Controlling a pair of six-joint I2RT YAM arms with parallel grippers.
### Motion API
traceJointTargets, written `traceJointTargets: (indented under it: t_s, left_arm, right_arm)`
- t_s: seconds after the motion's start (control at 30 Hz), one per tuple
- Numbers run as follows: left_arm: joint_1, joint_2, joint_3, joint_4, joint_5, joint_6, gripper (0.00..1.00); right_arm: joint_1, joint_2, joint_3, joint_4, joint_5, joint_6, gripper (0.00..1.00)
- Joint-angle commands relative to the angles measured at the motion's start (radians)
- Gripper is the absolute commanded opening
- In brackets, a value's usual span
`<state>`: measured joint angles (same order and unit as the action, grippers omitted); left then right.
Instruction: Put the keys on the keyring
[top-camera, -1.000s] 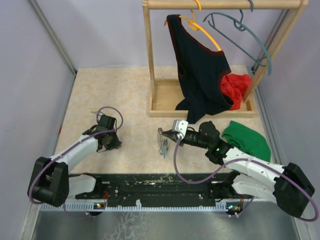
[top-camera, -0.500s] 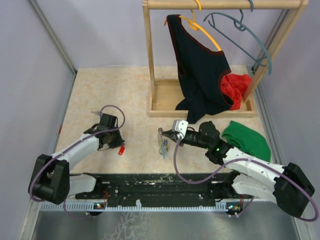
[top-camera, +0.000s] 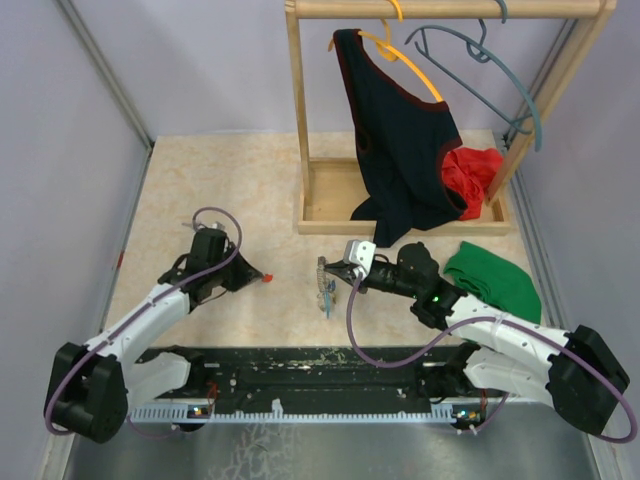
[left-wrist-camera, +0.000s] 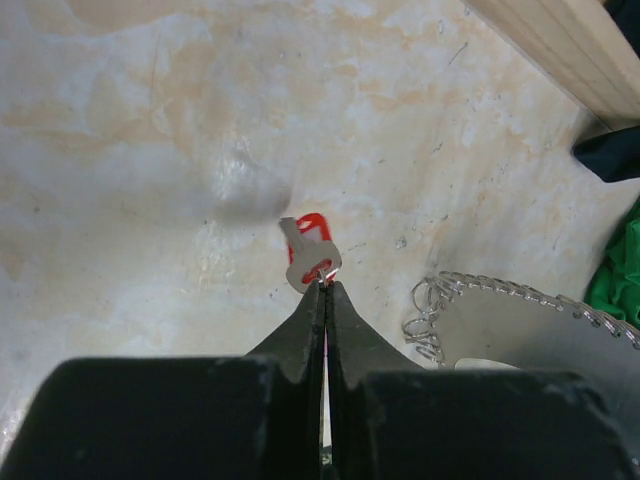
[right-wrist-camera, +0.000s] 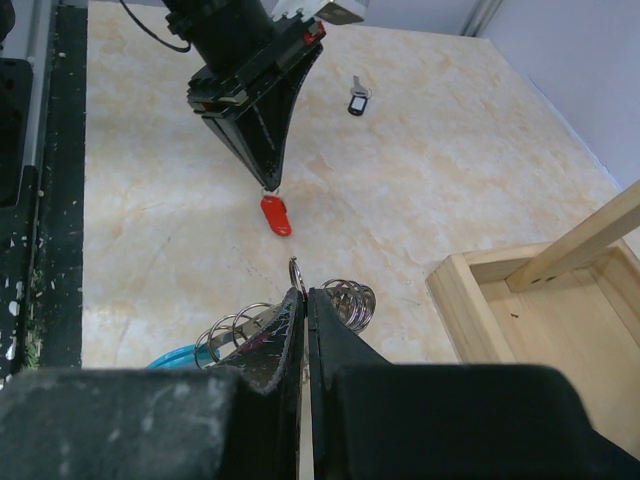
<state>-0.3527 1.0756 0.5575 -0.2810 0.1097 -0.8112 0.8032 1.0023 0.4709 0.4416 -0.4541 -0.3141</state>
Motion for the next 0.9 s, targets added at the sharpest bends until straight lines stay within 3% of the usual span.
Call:
traceJointTargets:
  t_s: [0.0,0.5,0.67,0.87]
  left_arm:
    - [-0.023,-0.057,-0.072,0.082,0.002,-0.157,0.02]
    - [-0.123,0.084,-0.126,0.325,-0.077,-0.355,0.08]
    - [-0.136,0.165,-0.115,0.401,-0.056,-0.349,0.11]
    - [-0.150,0.212,-0.065,0.414,-0.024,-0.221,0.27]
  right_arm:
    - [0.008,-0.005,0.046,0.049,-0.013,-0.016,0.00]
    - [0.008,0.018,0.050,0.041,-0.017,-0.030,0.00]
    - [0.009,0.032,0.057,0.031,-0.013,-0.035,0.00]
    - [0.008,0.040,0.064,0.012,-0.014,-0.044,0.00]
